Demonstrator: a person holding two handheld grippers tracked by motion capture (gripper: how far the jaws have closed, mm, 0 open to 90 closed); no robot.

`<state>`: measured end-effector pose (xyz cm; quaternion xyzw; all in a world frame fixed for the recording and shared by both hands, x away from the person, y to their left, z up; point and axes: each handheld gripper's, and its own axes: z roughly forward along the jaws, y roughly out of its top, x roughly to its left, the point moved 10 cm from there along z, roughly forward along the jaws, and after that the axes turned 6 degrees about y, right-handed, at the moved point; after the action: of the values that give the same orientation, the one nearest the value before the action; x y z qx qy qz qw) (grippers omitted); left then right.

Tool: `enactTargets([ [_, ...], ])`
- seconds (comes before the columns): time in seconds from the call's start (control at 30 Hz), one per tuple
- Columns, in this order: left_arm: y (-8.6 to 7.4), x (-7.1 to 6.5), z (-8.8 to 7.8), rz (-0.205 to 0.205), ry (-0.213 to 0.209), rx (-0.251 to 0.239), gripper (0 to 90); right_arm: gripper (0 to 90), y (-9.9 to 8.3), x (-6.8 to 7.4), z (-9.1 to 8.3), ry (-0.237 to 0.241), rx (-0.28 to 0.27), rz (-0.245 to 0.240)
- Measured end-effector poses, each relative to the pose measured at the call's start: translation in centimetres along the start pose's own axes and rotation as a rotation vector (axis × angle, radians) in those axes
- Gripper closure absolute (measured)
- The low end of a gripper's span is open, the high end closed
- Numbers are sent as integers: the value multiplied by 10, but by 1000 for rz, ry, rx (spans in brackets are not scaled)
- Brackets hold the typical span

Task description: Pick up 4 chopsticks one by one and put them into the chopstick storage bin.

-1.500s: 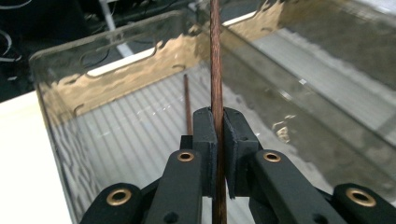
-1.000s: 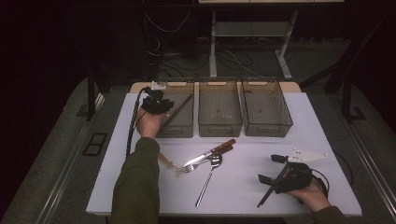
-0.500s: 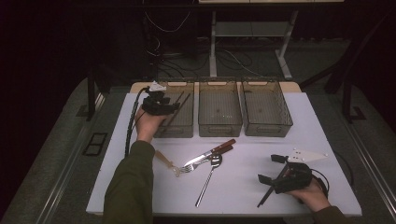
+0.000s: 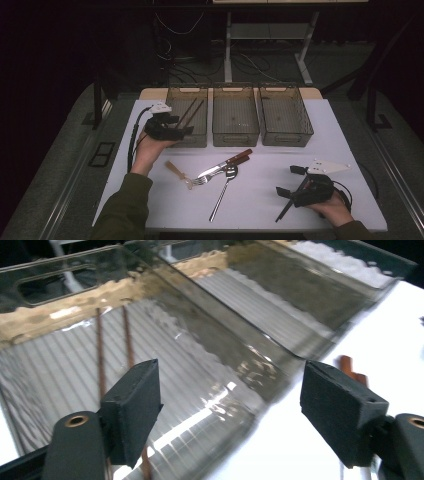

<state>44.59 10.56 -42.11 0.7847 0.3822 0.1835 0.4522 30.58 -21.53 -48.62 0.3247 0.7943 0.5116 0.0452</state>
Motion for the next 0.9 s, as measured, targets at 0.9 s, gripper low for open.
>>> enactTargets([
  [0.9, -84, -59, -44, 44, -65, 1, 0, 10, -3, 1, 0, 8, 28, 12],
])
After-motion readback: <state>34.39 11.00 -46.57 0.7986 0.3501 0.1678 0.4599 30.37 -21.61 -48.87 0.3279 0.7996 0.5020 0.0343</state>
